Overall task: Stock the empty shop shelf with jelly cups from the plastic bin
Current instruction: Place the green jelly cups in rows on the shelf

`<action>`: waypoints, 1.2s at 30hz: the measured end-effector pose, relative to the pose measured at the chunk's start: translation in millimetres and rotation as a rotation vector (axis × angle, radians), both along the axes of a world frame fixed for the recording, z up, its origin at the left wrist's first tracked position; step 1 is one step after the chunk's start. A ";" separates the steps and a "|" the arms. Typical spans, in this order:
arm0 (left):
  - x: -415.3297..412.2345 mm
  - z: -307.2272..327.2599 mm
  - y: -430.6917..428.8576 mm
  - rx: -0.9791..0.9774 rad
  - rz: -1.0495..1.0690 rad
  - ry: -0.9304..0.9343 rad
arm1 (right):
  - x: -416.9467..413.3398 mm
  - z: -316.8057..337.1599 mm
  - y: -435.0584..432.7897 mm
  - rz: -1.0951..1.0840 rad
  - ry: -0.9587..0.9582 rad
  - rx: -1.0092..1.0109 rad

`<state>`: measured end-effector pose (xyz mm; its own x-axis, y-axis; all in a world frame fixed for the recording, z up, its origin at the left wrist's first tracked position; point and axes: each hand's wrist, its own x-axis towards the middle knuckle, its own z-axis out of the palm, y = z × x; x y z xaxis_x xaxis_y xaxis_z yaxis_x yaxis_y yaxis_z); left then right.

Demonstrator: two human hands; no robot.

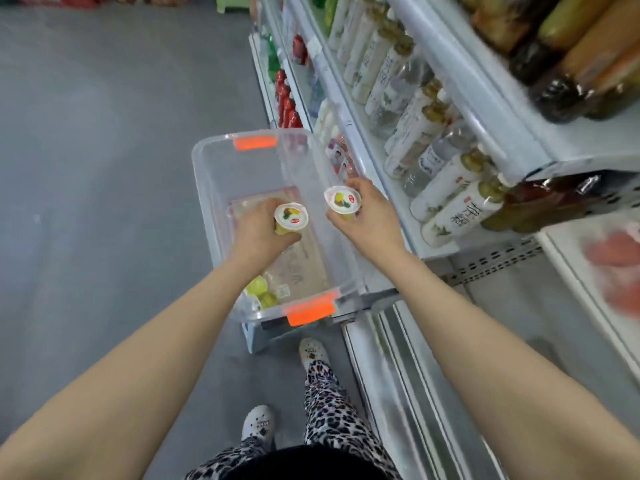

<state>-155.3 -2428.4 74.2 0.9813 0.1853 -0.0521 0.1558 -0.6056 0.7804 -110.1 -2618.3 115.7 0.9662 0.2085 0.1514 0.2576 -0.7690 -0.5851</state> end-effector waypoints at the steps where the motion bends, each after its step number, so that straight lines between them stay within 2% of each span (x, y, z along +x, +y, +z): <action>1: -6.5 7.8 -2.5 0.015 -0.045 -0.025 | -13.1 5.8 -7.8 -0.030 -0.023 0.000; 9: -45.5 64.1 -42.4 0.018 -0.325 -0.123 | -104.2 46.4 -72.9 -0.233 -0.109 -0.053; 15: -74.1 88.5 -100.9 -0.033 -0.492 -0.180 | -164.3 74.1 -120.5 -0.374 -0.174 -0.060; 21: -118.0 103.1 -170.5 0.031 -0.644 -0.259 | -241.3 95.8 -181.9 -0.512 -0.235 -0.037; 30: -234.2 117.9 -270.1 0.029 -0.840 -0.335 | -405.2 130.6 -275.2 -0.721 -0.313 -0.106; 36: -339.6 135.5 -332.0 -0.083 -0.972 -0.310 | -535.4 144.0 -318.7 -0.909 -0.339 -0.125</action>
<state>-494.9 -2760.3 209.7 0.6773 -0.6907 0.2534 -0.5901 -0.3044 0.7477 -645.6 -2937.0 259.7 0.6761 -0.5605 0.4783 -0.3242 -0.8092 -0.4900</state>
